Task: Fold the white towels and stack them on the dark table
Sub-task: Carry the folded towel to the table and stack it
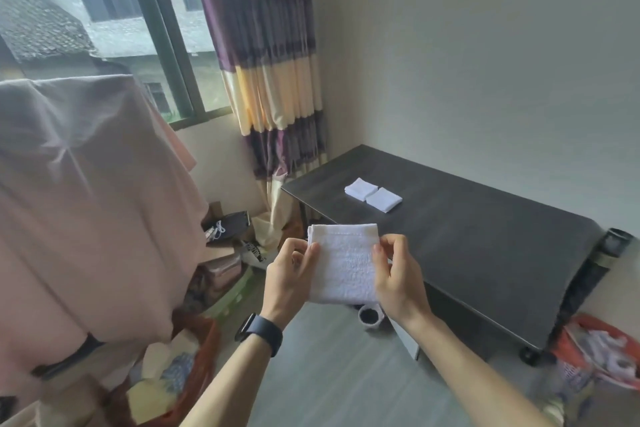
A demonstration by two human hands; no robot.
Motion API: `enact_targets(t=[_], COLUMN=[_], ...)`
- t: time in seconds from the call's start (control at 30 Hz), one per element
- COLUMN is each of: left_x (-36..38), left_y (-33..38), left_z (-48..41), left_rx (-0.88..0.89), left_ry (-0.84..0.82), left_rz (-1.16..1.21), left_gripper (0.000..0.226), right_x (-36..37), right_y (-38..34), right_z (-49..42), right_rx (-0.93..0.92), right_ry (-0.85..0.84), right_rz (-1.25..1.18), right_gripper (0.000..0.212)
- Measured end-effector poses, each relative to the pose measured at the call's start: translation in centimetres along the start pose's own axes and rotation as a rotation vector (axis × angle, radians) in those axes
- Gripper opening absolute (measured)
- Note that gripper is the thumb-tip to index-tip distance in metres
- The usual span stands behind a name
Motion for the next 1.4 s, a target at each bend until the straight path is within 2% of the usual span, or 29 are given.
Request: enact_targets(t=[0.37, 0.63, 0.83, 1.4], left_x=[3.8, 10.7, 16.8, 31.2], left_y=[-6.9, -11.9, -14.4, -29.4], left_z=[-26.2, -44.3, -55.9, -73.4], left_rx=[-0.076, -0.127, -0.228, -0.387], left_ry=[-0.176, -0.25, -0.324, -0.879], left_rz=[-0.057, -0.059, -0.105, -0.28], left_gripper=[0.024, 0.027, 0.024, 0.028], right_x=[8.3, 12.1, 12.5, 19.7], right_y=[10.7, 21.3, 28.1, 45.5], right_z=[-21.4, -36.4, -46.6, -53.8], right_rx=[0.182, 0.287, 0.405, 1.01], right_ry=[0.056, 0.044, 0.019, 0.058], right_rz=[0.047, 0.042, 0.06, 0.278], right_gripper=[0.003, 0.007, 0.01, 0.015])
Point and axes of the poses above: each hand's wrist, its own z-axis away from the middle knuckle, its own x-axis out of the palm, y = z × x, the point moved 8 cm from there along -z, towards the middle knuckle, and after that the axes turned 6 degrees about -y, right-handed, at the moved point
